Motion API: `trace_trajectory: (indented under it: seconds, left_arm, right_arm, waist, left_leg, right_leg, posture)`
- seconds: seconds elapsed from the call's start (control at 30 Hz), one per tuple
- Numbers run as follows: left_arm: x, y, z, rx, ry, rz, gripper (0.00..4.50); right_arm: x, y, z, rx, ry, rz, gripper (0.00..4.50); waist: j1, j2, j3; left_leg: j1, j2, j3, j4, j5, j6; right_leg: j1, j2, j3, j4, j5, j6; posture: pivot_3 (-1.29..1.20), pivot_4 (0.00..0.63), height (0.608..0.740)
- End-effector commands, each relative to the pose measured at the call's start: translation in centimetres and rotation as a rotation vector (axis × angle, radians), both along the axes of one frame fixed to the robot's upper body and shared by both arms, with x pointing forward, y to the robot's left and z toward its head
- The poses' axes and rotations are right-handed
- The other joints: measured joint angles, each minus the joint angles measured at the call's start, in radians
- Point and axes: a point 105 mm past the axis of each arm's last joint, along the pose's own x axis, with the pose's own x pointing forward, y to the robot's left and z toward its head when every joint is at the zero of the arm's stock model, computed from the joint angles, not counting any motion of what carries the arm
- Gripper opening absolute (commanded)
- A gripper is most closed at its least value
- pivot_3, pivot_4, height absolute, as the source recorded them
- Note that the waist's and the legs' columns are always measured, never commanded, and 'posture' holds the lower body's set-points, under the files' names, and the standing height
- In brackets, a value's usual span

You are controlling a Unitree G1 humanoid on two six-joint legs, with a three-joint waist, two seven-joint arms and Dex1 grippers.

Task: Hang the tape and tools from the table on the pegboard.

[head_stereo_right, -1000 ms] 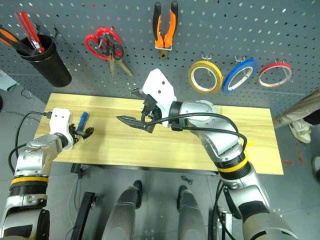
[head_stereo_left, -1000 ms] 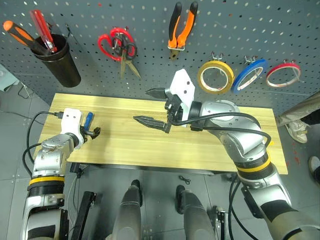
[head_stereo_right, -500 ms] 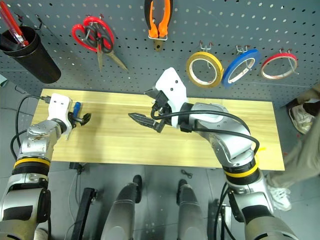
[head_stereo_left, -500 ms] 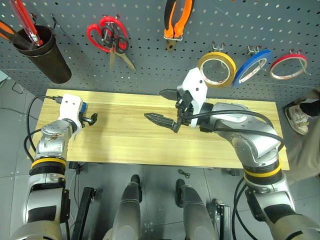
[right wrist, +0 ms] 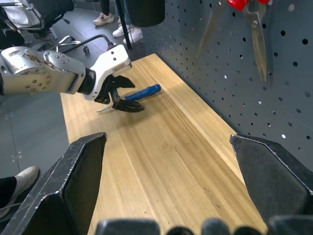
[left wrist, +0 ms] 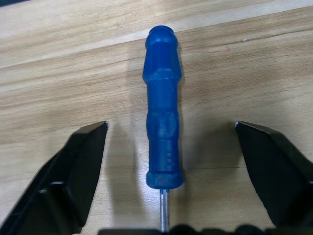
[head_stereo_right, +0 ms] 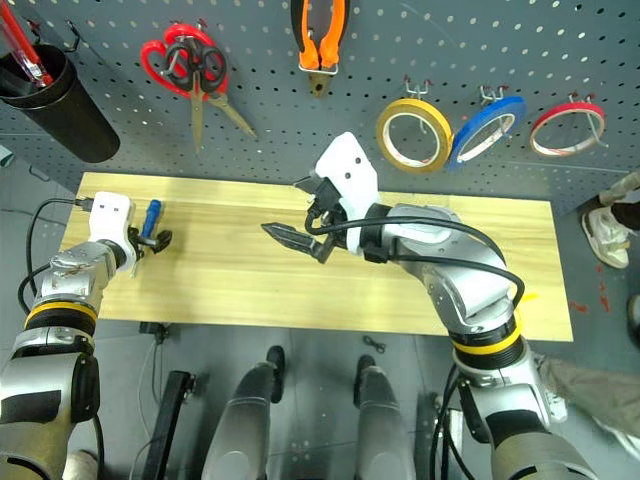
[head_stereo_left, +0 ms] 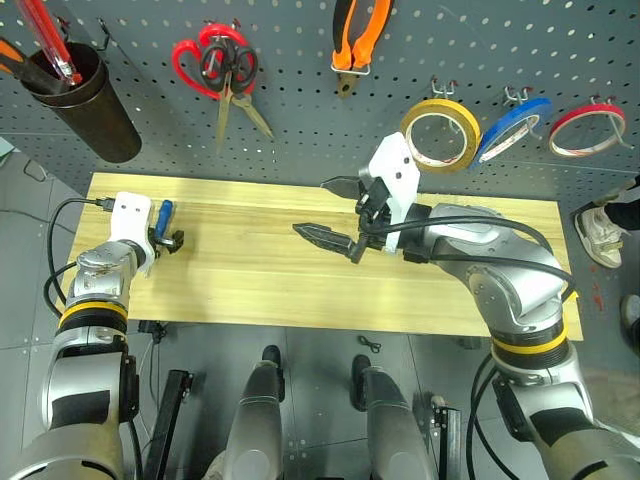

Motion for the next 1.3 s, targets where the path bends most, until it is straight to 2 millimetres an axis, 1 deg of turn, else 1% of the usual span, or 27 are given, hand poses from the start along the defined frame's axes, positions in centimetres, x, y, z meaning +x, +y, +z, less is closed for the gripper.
trace_trajectory:
  seconds: [0.03,0.13,0.17,0.2,0.3,0.37,0.43,0.47,0.5,0.57,0.6,0.63,0.67,0.7,0.77,0.8,0.83,0.87,0.93,0.97,1.03,1.07,1.17,1.2,1.3]
  left_arm:
    - [-0.4,0.7,-0.9,-0.012,0.026,0.016,2.72]
    - [-0.4,0.8,-0.6,-0.009,0.022,0.015,1.09]
    - [-0.5,0.9,-0.5,-0.009,0.02,0.013,0.64]
    - [-0.5,0.9,-0.5,-0.009,0.018,0.012,0.31]
    - [-0.8,0.8,-0.5,-0.016,0.009,0.009,0.32]
    - [-1.1,-0.1,-0.5,-0.032,-0.008,-0.032,0.32]
    - [-2.2,-1.7,-0.2,0.012,-0.031,-0.109,0.32]
    - [-3.2,-2.8,0.2,0.037,-0.051,-0.155,0.32]
    - [-4.0,-3.7,0.5,0.052,-0.061,-0.185,0.32]
    - [-5.4,-5.1,1.4,0.022,-0.1,-0.174,0.32]
    - [-6.2,-6.1,2.3,0.044,-0.14,-0.185,0.32]
    - [-7.0,-7.2,3.5,0.05,-0.186,-0.195,0.32]
    - [-7.7,-8.2,4.6,0.054,-0.232,-0.208,0.32]
    - [-8.2,-8.8,5.5,0.062,-0.27,-0.208,0.32]
    - [-9.3,-9.7,8.1,0.065,-0.375,-0.181,0.32]
    - [-9.8,-10.1,9.8,0.078,-0.439,-0.164,0.32]
    - [-10.2,-10.4,11.0,0.093,-0.49,-0.153,0.32]
    - [-10.6,-10.8,12.9,0.126,-0.568,-0.14,0.32]
    - [-10.9,-10.8,15.5,0.161,-0.675,-0.099,0.32]
    - [-11.0,-10.8,17.7,0.197,-0.753,-0.066,0.32]
    - [-11.3,-10.7,21.3,0.285,-0.875,-0.013,0.32]
    - [-11.5,-10.8,23.4,0.32,-0.947,0.015,0.32]
    - [-11.5,-10.7,26.8,0.357,-1.066,0.065,0.32]
    - [-11.2,-10.5,27.9,0.339,-1.091,0.081,0.32]
    - [-9.9,-10.3,29.4,0.296,-1.131,0.093,0.32]
  right_arm:
    - [-1.0,0.0,1.2,0.014,-0.046,0.031,4.5]
    - [-0.8,0.0,1.1,0.014,-0.047,0.031,4.5]
    - [-0.8,0.0,1.2,0.015,-0.049,0.032,4.5]
    - [-0.7,0.0,1.2,0.016,-0.051,0.032,4.5]
    - [-0.6,0.1,1.1,0.023,-0.058,0.039,4.5]
    - [-0.7,0.0,0.9,0.026,-0.061,0.051,4.5]
    - [-1.1,-0.4,0.8,0.032,-0.063,0.07,4.5]
    - [-1.5,-0.7,1.1,0.05,-0.066,0.089,4.5]
    - [-1.8,-0.8,1.3,0.062,-0.067,0.102,4.5]
    - [-2.3,-1.1,2.3,0.145,-0.057,0.149,4.5]
    - [-2.7,-1.3,3.2,0.196,-0.06,0.177,4.5]
    - [-3.1,-1.7,4.1,0.242,-0.064,0.198,4.5]
    - [-3.3,-2.0,4.9,0.274,-0.071,0.217,4.5]
    - [-3.4,-2.1,5.3,0.294,-0.074,0.232,4.5]
    - [-3.7,-2.4,6.7,0.34,-0.079,0.265,4.5]
    - [-4.0,-2.6,7.5,0.362,-0.087,0.281,4.5]
    - [-4.1,-2.6,8.1,0.379,-0.098,0.295,4.5]
    - [-4.2,-2.6,9.0,0.405,-0.115,0.31,4.5]
    - [-4.2,-2.3,10.1,0.438,-0.141,0.328,4.5]
    - [-4.1,-2.1,11.1,0.464,-0.165,0.335,4.5]
    - [-4.0,-1.8,12.5,0.498,-0.213,0.344,4.5]
    - [-3.8,-1.8,13.2,0.523,-0.233,0.338,4.5]
    - [-3.5,-1.7,14.3,0.56,-0.281,0.325,4.5]
    - [-3.5,-1.6,14.7,0.566,-0.301,0.321,4.5]
    - [-3.3,-1.5,15.1,0.574,-0.324,0.307,4.5]
  waist:
    - [-0.002,0.0,0.0]
    - [-0.008,0.0,0.0]
    - [-0.01,0.0,0.0]
    - [-0.011,0.0,0.0]
    - [-0.016,0.0,0.0]
    - [-0.02,0.0,0.0]
    - [-0.022,-0.001,-0.001]
    - [-0.022,-0.001,-0.001]
    - [-0.022,-0.001,-0.001]
    - [-0.015,-0.002,-0.001]
    - [-0.01,-0.002,-0.002]
    - [-0.006,-0.003,-0.002]
    - [-0.001,-0.003,-0.003]
    - [0.006,-0.003,-0.003]
    - [0.012,-0.007,-0.015]
    - [0.016,-0.007,-0.025]
    - [0.017,-0.008,-0.033]
    - [0.018,-0.008,-0.041]
    - [0.021,-0.009,-0.059]
    - [0.023,-0.008,-0.07]
    - [0.026,-0.012,-0.079]
    - [0.03,-0.013,-0.086]
    - [0.044,-0.013,-0.12]
    - [0.05,-0.013,-0.128]
    - [0.065,-0.013,-0.146]
  left_leg:
    - [0.0,0.0,0.0,0.0,0.0,0.0]
    - [0.0,0.0,0.0,-0.001,0.0,0.0]
    - [0.0,0.0,0.0,-0.001,0.0,0.0]
    - [0.0,0.0,0.0,-0.002,0.0,0.0]
    - [0.0,0.0,0.0,-0.005,0.001,-0.001]
    - [0.0,0.0,0.0,-0.007,0.001,-0.002]
    - [0.0,0.0,0.0,-0.009,0.002,-0.004]
    - [0.0,0.0,0.0,-0.012,0.003,-0.005]
    - [0.0,0.0,0.0,-0.015,0.003,-0.006]
    - [-0.003,0.0,0.0,-0.015,0.004,-0.007]
    - [-0.005,0.0,-0.002,-0.015,0.004,-0.008]
    - [-0.007,0.0,-0.004,-0.015,0.005,-0.01]
    - [-0.007,0.0,-0.005,-0.015,0.006,-0.01]
    - [-0.008,0.0,-0.006,-0.014,0.006,-0.011]
    - [-0.007,0.0,-0.007,-0.014,0.007,-0.013]
    - [-0.007,0.0,-0.008,-0.014,0.008,-0.014]
    - [-0.008,0.0,-0.009,-0.014,0.009,-0.015]
    - [-0.008,0.0,-0.009,-0.014,0.009,-0.015]
    - [-0.007,0.0,-0.009,-0.015,0.009,-0.015]
    - [-0.007,0.0,-0.01,-0.016,0.01,-0.015]
    - [-0.006,0.0,-0.01,-0.015,0.01,-0.015]
    - [-0.006,0.0,-0.011,-0.015,0.012,-0.015]
    - [-0.008,0.0,-0.011,-0.016,0.013,-0.015]
    - [-0.008,-0.001,-0.011,-0.016,0.013,-0.014]
    - [-0.007,-0.001,-0.011,-0.016,0.012,-0.014]
  right_leg:
    - [0.0,0.0,0.0,0.0,0.0,0.001]
    - [0.0,0.0,0.0,0.0,-0.001,0.001]
    - [0.0,0.0,0.0,0.0,-0.001,0.001]
    - [0.0,0.0,0.0,0.0,-0.001,0.001]
    - [-0.001,0.0,0.0,-0.001,-0.001,0.001]
    - [-0.001,0.0,0.0,-0.002,-0.001,0.001]
    - [-0.001,0.0,0.0,-0.004,0.001,-0.002]
    - [-0.001,0.0,0.0,-0.004,0.004,-0.006]
    - [-0.001,0.0,-0.001,-0.003,0.004,-0.007]
    - [-0.003,-0.001,-0.002,-0.004,0.004,-0.007]
    - [-0.005,-0.001,-0.004,-0.003,0.004,-0.007]
    - [-0.005,-0.001,-0.006,-0.004,0.005,-0.007]
    - [-0.005,-0.001,-0.007,-0.006,0.005,-0.007]
    - [-0.006,-0.001,-0.008,-0.007,0.005,-0.007]
    - [-0.006,-0.001,-0.009,-0.006,0.006,-0.008]
    - [-0.005,0.0,-0.01,-0.006,0.006,-0.008]
    - [-0.005,0.0,-0.012,-0.007,0.006,-0.009]
    - [-0.005,0.0,-0.012,-0.008,0.007,-0.009]
    - [-0.003,0.0,-0.013,-0.011,0.008,-0.009]
    - [-0.002,0.0,-0.014,-0.014,0.009,-0.008]
    - [0.001,0.0,-0.015,-0.016,0.01,-0.008]
    - [0.001,0.001,-0.016,-0.016,0.012,-0.009]
    - [0.002,0.0,-0.018,-0.02,0.014,-0.008]
    - [0.003,-0.001,-0.018,-0.021,0.014,-0.008]
    - [0.004,-0.001,-0.019,-0.021,0.014,-0.008]
  posture:
    - [0.07,0.556,0.74]
    - [0.08,0.548,0.74]
    - [0.08,0.548,0.74]
    - [0.09,0.537,0.74]
    - [0.1,0.517,0.74]
    - [0.11,0.493,0.74]
    - [0.11,0.472,0.74]
    - [0.12,0.465,0.74]
    - [0.12,0.458,0.74]
    - [0.13,0.428,0.74]
    - [0.15,0.41,0.74]
    - [0.15,0.41,0.74]
    - [0.17,0.389,0.74]
    - [0.18,0.364,0.74]
    - [0.2,0.315,0.74]
    - [0.2,0.315,0.74]
    - [0.21,0.298,0.74]
    - [0.22,0.289,0.74]
    - [0.24,0.25,0.74]
    - [0.25,0.228,0.74]
    - [0.26,0.209,0.74]
    - [0.26,0.199,0.74]
    - [0.26,0.183,0.74]
    - [0.26,0.183,0.74]
    - [0.23,0.164,0.74]
